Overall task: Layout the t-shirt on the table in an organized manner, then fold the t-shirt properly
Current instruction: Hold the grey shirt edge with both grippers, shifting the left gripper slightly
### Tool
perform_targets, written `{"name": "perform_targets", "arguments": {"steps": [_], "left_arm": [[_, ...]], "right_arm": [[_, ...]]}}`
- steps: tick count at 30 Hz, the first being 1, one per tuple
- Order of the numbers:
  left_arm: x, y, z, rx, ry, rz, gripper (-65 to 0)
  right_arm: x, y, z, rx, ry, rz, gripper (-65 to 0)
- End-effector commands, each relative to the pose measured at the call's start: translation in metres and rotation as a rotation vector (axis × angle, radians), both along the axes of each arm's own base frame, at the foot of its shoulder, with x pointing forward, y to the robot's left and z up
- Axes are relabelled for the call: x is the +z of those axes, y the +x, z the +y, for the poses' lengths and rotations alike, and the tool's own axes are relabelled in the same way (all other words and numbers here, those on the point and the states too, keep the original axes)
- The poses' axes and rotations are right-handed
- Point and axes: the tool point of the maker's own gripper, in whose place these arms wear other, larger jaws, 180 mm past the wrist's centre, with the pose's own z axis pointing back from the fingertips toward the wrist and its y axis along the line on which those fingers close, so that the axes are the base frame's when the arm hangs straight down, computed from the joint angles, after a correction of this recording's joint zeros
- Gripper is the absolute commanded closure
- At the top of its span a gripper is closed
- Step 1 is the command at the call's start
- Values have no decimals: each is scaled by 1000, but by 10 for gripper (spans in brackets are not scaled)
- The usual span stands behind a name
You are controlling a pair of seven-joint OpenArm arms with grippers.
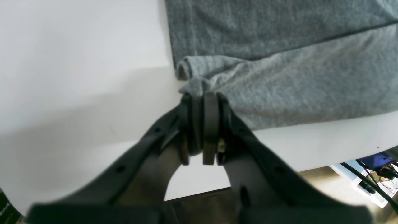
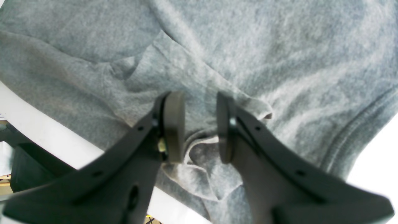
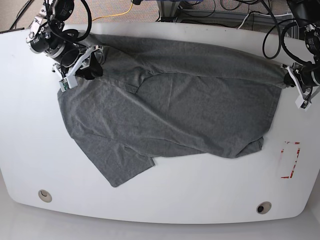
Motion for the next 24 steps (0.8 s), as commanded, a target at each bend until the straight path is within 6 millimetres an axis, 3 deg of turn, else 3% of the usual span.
{"name": "perform_targets", "arguments": {"steps": [1, 12, 24], "left_arm": [[11, 9, 3, -22, 23, -29, -36], [13, 16, -4, -52, 30, -26, -38], [24, 40, -14, -94, 31, -69, -65]], "right_arm": [[10, 6, 0, 3, 6, -41, -171], [10, 6, 0, 4, 9, -41, -171], [9, 5, 0, 4, 8, -38, -171]]}}
